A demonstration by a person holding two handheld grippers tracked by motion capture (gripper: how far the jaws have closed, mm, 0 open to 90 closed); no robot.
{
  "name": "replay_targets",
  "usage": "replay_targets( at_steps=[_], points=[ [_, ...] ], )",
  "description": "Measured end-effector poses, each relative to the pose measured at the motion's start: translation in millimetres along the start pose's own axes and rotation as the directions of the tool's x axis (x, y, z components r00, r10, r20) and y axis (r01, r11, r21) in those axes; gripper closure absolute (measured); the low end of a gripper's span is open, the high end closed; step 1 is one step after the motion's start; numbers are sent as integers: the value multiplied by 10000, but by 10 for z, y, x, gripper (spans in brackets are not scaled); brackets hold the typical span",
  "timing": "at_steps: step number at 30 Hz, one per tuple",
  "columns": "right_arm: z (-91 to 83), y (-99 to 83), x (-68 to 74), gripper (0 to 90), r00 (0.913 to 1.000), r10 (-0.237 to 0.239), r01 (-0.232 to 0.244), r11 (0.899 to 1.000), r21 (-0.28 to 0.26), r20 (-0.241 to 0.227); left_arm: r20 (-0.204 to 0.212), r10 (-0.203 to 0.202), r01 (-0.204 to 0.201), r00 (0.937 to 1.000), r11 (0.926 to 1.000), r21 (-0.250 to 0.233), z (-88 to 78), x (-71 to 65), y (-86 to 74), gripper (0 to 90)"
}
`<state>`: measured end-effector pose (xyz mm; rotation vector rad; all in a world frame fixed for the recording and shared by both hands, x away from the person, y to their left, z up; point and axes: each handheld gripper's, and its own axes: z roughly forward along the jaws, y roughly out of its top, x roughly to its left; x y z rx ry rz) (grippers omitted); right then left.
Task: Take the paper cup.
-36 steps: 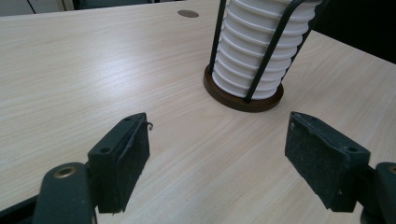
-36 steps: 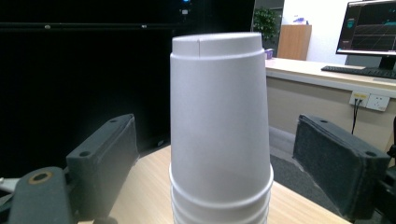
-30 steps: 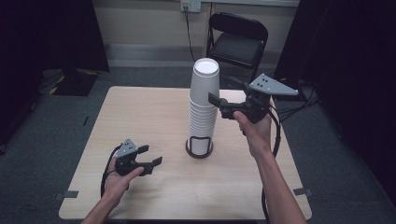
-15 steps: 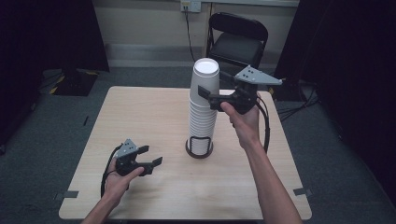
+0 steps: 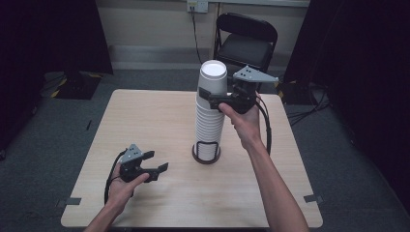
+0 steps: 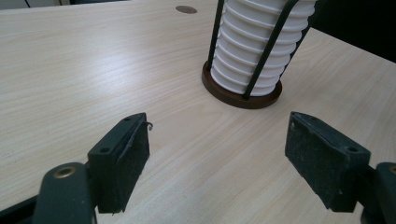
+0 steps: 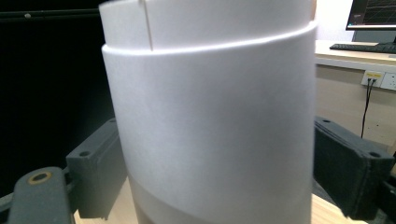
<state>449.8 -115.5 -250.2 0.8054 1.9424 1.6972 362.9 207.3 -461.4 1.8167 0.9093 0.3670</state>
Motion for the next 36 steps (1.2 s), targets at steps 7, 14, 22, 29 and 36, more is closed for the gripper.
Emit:
replay_targets(
  at_steps=[7, 14, 22, 29, 36],
  points=[
    [38, -27, 5, 136, 9998, -174, 172, 9997, 147, 133, 3, -24, 24, 10000, 10000, 7, 0, 2, -3, 219],
    [34, 2, 2, 149, 9996, -215, 213, 9997, 89, 176, 11, -19, 19, 10000, 10000, 12, 4, 1, -3, 219],
    [27, 77, 29, 153, 9996, -253, 254, 9996, -82, 154, -6, 15, -14, 10000, 10000, 23, 5, -2, -3, 219],
    [5, 131, 49, 156, 9991, -313, 326, 9985, -449, 296, 282, -15, 9, 9996, 9998, 196, 25, -11, 0, 215],
    [-19, 214, 46, 158, 9992, -287, 307, 9971, -693, 294, 354, -44, 38, 9994, 9998, 188, 30, -15, 0, 195]
  ],
)
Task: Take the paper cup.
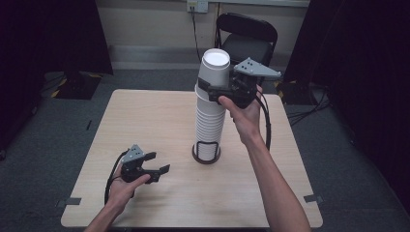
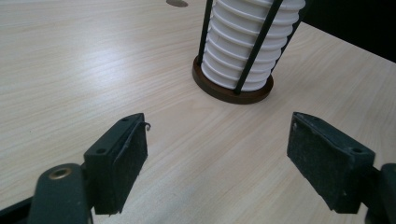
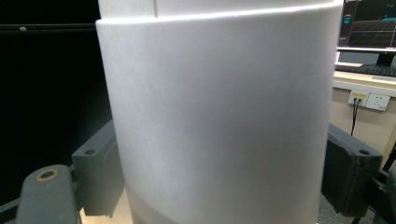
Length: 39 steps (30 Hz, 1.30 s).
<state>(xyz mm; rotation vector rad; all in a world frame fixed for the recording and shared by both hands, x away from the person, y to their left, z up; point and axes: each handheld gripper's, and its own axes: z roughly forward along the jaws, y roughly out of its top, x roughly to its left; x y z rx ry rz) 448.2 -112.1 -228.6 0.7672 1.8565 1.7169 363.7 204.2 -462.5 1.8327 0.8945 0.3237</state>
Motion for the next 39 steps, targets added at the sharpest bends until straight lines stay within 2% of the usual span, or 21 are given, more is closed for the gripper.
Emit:
replay_targets(
  at_steps=[3, 5, 14, 22, 25, 29, 34, 39],
  points=[
    [-11, 30, 12, 159, 9999, -88, 90, 9998, -190, 112, -10, 28, -28, 10000, 10000, 3, 0, -3, 1, 178],
    [-22, 48, 15, 159, 9999, 30, -27, 9994, -331, 101, -12, 19, -19, 10000, 10000, 9, 0, -3, 0, 166],
    [-50, 139, 19, 160, 10000, 6, 0, 9983, -590, 95, -240, 132, -132, 9996, 9999, 21, -3, 5, -4, 165],
    [-81, 212, 15, 161, 10000, 55, -53, 9970, -768, 32, -249, 247, -245, 9994, 9997, 68, -6, -4, 0, 164],
    [-86, 234, -2, 161, 9994, 295, -308, 9961, -824, -180, -198, 271, -270, 9994, 9996, 86, 3, -12, 2, 162],
    [-114, 257, -10, 161, 9993, 337, -351, 9944, -997, -159, -135, 443, -441, 9989, 9989, 162, 14, -33, 7, 162],
    [-151, 303, -15, 161, 9990, 391, -413, 9919, -1202, -204, -212, 294, -291, 9993, 9995, 140, 18, -35, 10, 159],
    [-207, 343, -35, 162, 9987, 473, -493, 9894, -1367, -184, 8, 334, -334, 9994, 9993, 184, 25, -44, 7, 163]
  ],
)
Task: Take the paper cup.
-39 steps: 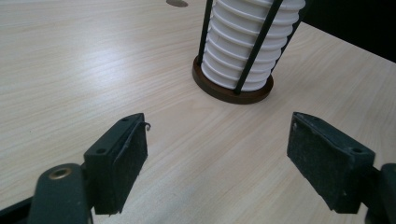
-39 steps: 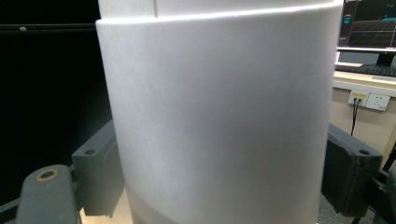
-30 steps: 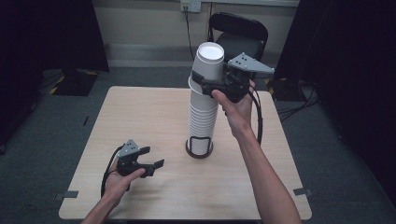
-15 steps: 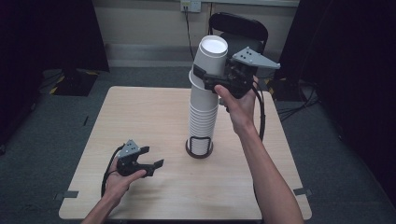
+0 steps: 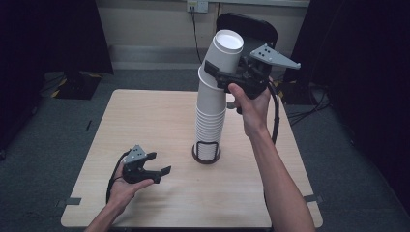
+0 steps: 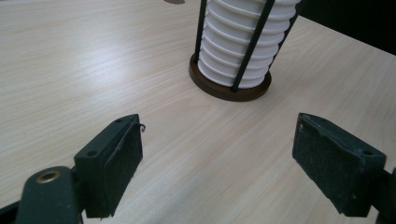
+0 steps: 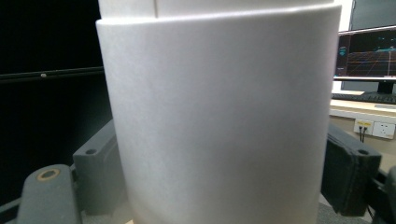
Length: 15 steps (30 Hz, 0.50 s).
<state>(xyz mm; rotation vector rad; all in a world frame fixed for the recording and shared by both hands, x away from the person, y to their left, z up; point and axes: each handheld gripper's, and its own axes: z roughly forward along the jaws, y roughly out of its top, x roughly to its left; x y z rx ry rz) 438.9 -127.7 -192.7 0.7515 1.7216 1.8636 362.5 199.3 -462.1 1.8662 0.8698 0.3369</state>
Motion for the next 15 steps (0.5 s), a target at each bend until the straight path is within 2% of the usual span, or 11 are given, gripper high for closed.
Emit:
replay_targets(
  at_steps=[4, 7, 11, 15],
  points=[
    [-54, 33, -32, 162, 9999, 103, -102, 9999, -93, 123, 36, -33, 33, 10000, 9999, -130, -4, -5, 1, 176],
    [-101, 65, -61, 163, 9996, 114, -110, 9998, -146, 245, 39, 92, -90, 10000, 9993, -352, -22, -3, 7, 231],
    [-151, 87, -90, 163, 9994, 55, -51, 9999, -120, 347, -9, 87, -88, 10000, 9995, -317, -16, -9, 5, 221],
    [-244, 120, -146, 164, 9979, -46, 49, 10000, -38, 639, -33, 124, -125, 9999, 9995, -297, -11, -11, 3, 218]
  ],
)
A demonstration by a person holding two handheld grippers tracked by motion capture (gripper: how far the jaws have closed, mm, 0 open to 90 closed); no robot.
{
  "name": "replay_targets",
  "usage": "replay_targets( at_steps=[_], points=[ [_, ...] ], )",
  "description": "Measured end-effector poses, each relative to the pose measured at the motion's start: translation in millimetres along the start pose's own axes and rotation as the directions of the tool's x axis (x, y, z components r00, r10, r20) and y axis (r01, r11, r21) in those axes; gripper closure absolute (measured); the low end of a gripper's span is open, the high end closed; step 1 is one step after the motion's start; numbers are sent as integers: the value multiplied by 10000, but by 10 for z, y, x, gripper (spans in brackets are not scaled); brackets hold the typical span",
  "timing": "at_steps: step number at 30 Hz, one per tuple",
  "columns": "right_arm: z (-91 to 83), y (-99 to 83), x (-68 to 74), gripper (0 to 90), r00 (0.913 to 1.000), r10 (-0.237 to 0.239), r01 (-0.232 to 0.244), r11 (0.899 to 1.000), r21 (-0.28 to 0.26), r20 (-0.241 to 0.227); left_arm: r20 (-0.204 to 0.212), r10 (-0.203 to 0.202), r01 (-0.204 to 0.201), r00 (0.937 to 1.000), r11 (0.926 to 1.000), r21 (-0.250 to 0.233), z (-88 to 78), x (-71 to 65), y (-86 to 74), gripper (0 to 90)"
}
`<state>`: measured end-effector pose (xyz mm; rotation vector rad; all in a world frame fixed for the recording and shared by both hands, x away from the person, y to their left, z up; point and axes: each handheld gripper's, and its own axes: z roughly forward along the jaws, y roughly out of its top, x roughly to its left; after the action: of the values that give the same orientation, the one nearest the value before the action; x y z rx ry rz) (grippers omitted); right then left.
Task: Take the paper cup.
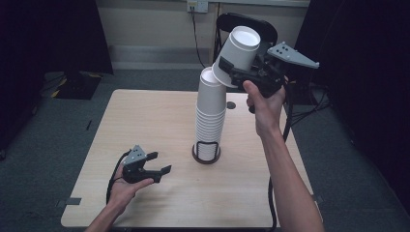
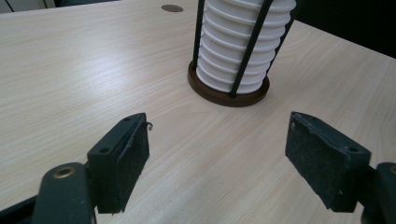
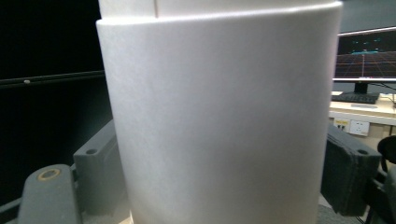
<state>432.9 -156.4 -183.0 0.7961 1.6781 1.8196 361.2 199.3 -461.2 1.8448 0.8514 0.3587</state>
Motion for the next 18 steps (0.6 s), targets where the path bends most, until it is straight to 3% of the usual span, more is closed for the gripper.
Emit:
replay_targets(
  at_steps=[14, 18],
  points=[
    [-296, 21, -275, 166, 9952, 274, -302, 9991, 290, 939, -72, -96, 96, 9999, 9999, 33, 14, 5, -13, 212],
    [-395, -46, -368, 166, 9923, 234, -304, 9980, 559, 1216, 79, 125, -125, 9999, 9999, -3, 35, -21, -8, 204]
  ],
)
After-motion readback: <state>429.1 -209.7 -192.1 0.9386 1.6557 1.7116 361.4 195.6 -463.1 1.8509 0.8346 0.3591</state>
